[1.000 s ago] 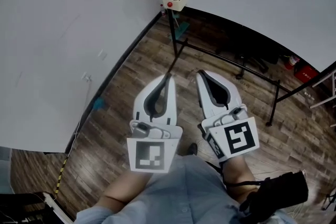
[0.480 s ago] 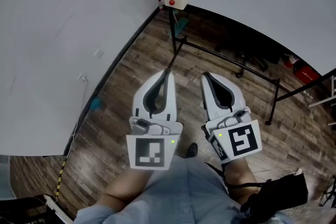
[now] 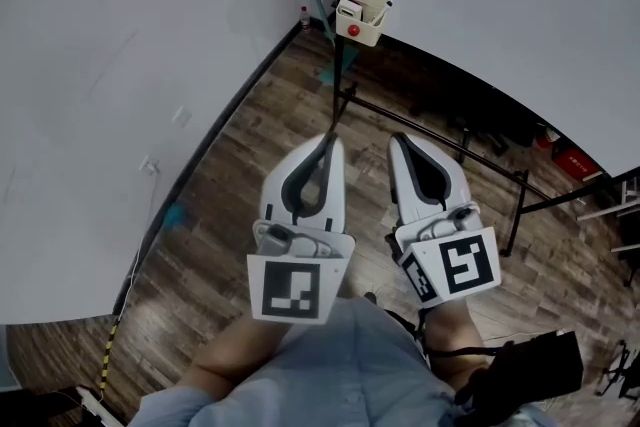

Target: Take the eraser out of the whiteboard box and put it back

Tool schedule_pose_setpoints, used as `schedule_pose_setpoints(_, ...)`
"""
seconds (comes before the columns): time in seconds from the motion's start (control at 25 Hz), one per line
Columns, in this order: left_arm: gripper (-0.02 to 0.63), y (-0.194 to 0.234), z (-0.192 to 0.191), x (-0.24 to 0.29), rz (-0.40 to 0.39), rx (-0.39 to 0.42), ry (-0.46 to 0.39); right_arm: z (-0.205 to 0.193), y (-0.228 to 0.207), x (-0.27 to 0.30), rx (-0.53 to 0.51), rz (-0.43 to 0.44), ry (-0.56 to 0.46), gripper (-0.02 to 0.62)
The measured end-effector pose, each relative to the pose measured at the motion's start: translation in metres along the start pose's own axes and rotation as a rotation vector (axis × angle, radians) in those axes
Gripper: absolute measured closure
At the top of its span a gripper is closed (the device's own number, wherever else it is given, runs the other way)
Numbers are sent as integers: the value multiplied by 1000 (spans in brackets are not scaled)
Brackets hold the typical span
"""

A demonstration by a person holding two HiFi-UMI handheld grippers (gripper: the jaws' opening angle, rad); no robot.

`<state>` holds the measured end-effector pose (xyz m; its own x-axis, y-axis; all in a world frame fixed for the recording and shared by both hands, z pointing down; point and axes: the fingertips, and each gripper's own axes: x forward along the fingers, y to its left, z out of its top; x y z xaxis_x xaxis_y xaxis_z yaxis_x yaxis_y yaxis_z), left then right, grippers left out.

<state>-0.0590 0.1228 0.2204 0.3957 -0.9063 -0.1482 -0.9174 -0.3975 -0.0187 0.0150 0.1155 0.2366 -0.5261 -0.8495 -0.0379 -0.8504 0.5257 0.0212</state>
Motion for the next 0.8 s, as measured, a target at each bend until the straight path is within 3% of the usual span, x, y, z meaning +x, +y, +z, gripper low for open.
schedule_pose_setpoints(0.36, 601, 56, -11, 29, -38, -39, 9, 8, -1, 59, -44, -67, 5, 594)
schedule_pose_setpoints(0.8, 601, 67, -33, 74, -80, -36, 31, 0, -39, 93, -48, -120, 3, 594)
